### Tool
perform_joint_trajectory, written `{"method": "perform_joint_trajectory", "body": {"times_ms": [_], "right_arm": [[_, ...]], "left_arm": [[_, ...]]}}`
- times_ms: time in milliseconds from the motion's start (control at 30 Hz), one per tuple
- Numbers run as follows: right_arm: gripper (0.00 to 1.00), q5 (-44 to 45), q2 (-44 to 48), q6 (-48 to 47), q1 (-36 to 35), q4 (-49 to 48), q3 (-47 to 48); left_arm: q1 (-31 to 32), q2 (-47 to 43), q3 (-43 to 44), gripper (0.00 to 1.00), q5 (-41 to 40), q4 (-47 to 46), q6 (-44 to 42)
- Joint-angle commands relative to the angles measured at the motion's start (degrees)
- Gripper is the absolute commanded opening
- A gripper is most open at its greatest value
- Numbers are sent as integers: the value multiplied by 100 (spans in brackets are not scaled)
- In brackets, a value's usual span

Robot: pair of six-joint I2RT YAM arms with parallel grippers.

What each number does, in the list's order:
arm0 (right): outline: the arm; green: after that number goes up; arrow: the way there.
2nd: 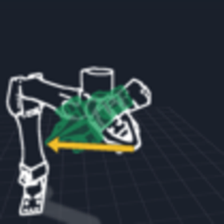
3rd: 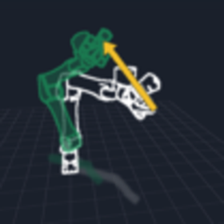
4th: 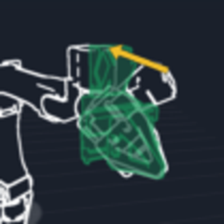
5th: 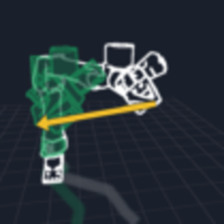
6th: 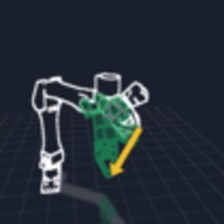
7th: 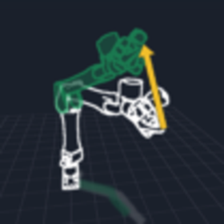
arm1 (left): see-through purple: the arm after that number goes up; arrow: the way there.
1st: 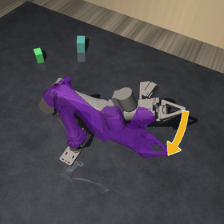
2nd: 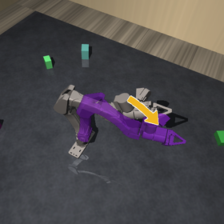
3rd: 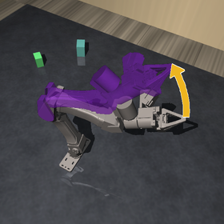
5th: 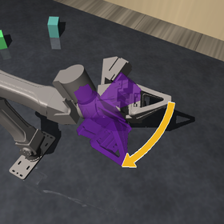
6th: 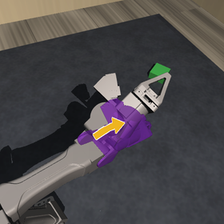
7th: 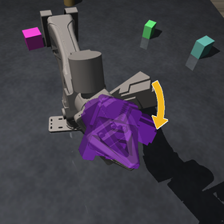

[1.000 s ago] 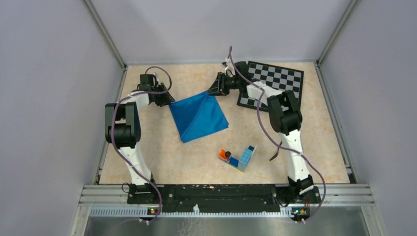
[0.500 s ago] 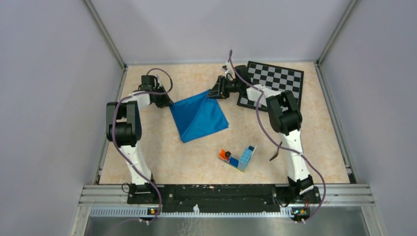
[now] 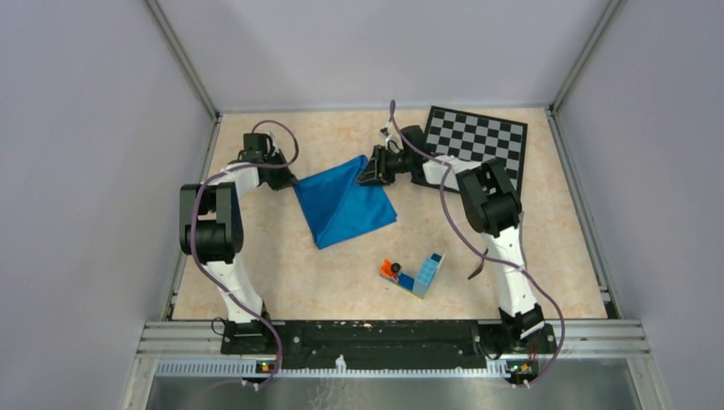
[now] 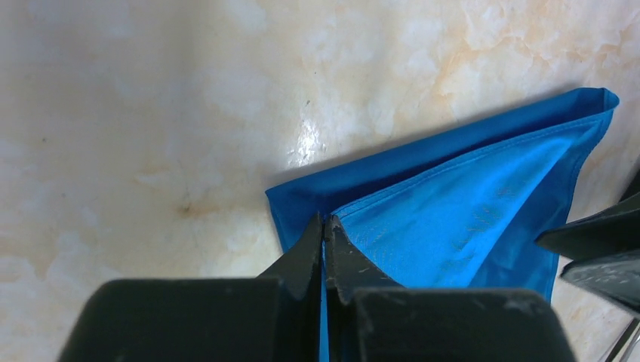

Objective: Fold the napkin into a case and place the utensils inside
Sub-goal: Smooth out the top corner of the smaller rectangle-folded napkin at the center of the board.

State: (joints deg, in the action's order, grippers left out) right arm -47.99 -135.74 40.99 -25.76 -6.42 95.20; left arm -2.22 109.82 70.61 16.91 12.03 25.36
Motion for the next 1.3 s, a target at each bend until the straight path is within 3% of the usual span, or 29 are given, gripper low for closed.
{"method": "perform_joint_trajectory", "body": {"times_ms": [0, 133, 467, 900, 1033, 1267], "right_arm": [[38, 90, 590, -153, -441, -231, -120], [45, 263, 662, -223, -735, -211, -184], [48, 215, 450, -118, -1270, -270, 42], [41, 150, -59, 479, -1590, -768, 235], [37, 818, 234, 326, -1531, -722, -233], [35, 959, 520, 622, -1104, -1255, -995]], "left_arm": [[2, -468, -210, 0, -168, -210, 36], [2, -396, -228, 0, -168, -251, 4], [2, -458, -349, 0, -439, -102, -10], [-7, -690, -507, 0, -422, -125, 61], [-7, -741, -444, 0, -390, -47, 22], [-7, -737, -560, 0, -309, -113, 65]]}}
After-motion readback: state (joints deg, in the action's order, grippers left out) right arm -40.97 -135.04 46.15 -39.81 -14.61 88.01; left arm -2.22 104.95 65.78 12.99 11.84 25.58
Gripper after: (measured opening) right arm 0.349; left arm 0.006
